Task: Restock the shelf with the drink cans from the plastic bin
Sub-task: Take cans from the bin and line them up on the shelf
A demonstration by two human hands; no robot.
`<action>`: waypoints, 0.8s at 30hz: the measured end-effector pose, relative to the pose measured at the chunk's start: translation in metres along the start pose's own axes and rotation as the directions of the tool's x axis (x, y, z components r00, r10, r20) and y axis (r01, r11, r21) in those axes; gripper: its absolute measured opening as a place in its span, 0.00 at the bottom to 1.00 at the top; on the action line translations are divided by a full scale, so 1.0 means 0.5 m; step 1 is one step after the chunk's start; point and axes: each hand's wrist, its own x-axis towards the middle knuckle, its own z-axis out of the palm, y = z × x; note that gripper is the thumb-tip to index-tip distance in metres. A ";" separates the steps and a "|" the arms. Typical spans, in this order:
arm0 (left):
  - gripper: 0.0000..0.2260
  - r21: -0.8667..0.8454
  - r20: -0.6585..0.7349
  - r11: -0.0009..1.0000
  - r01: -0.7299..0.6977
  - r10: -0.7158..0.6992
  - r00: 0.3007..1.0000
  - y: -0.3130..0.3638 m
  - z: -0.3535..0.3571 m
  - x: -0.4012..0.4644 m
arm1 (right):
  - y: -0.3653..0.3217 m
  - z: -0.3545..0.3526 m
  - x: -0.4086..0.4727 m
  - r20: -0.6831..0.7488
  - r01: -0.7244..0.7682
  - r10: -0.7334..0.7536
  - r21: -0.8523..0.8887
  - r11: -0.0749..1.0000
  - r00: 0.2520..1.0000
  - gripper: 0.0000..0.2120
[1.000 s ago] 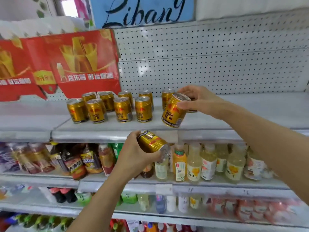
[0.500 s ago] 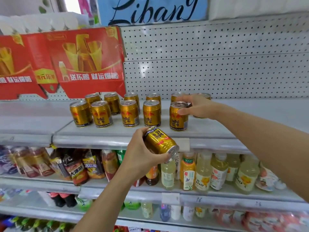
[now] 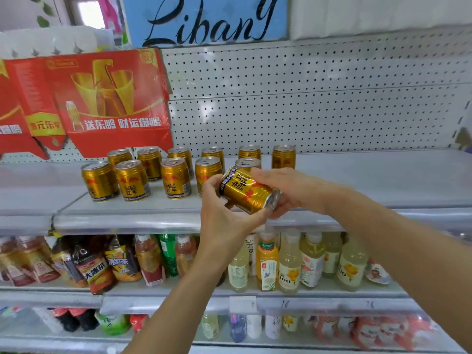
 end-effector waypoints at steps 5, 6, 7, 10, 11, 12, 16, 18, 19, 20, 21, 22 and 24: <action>0.42 0.035 0.112 0.999 -0.001 -0.003 0.994 0.017 0.046 0.021 | 0.017 -0.037 -0.007 -0.153 -0.002 0.021 0.126 0.992 0.988 0.25; 0.41 0.112 0.154 0.993 -0.034 0.016 0.988 0.020 0.046 0.030 | 0.017 -0.051 -0.007 -0.219 -0.014 0.026 0.055 0.998 0.975 0.26; 0.40 0.207 0.182 0.975 -0.082 0.044 0.982 0.019 0.043 0.041 | 0.016 -0.067 -0.009 -0.277 -0.024 0.018 -0.017 1.000 0.961 0.25; 0.34 0.447 0.184 0.870 -0.208 0.138 0.973 0.003 0.029 0.087 | 0.009 -0.122 -0.009 -0.404 -0.044 -0.026 -0.164 0.986 0.914 0.26; 0.33 0.510 0.181 0.828 -0.233 0.161 0.970 -0.005 0.025 0.105 | 0.008 -0.137 -0.006 -0.420 -0.052 -0.042 -0.209 0.976 0.906 0.27; 0.32 0.567 0.188 0.783 -0.256 0.180 0.965 -0.012 0.023 0.123 | 0.007 -0.149 -0.002 -0.425 -0.061 -0.053 -0.251 0.966 0.904 0.28; 0.31 0.706 0.294 0.605 -0.368 0.222 0.930 -0.032 0.024 0.177 | 0.013 -0.165 0.017 -0.422 -0.140 -0.063 -0.433 0.890 0.905 0.34; 0.30 0.729 0.344 0.545 -0.414 0.232 0.910 -0.039 0.029 0.191 | 0.017 -0.163 0.027 -0.402 -0.161 -0.068 -0.510 0.845 0.913 0.37; 0.30 0.732 0.353 0.533 -0.424 0.237 0.905 -0.043 0.031 0.194 | 0.020 -0.161 0.031 -0.386 -0.160 -0.072 -0.538 0.828 0.920 0.37; 0.29 0.731 0.353 0.532 -0.427 0.242 0.904 -0.045 0.033 0.197 | 0.021 -0.158 0.036 -0.371 -0.155 -0.080 -0.562 0.812 0.925 0.37; 0.29 0.726 0.348 0.539 -0.427 0.249 0.904 -0.047 0.035 0.199 | 0.022 -0.155 0.041 -0.357 -0.147 -0.091 -0.585 0.797 0.929 0.37; 0.28 0.720 0.340 0.548 -0.426 0.257 0.905 -0.047 0.037 0.200 | 0.022 -0.152 0.045 -0.345 -0.136 -0.107 -0.609 0.781 0.932 0.37; 0.27 0.706 0.328 0.566 -0.426 0.273 0.904 -0.049 0.041 0.202 | 0.024 -0.148 0.057 -0.327 -0.120 -0.131 -0.646 0.753 0.936 0.38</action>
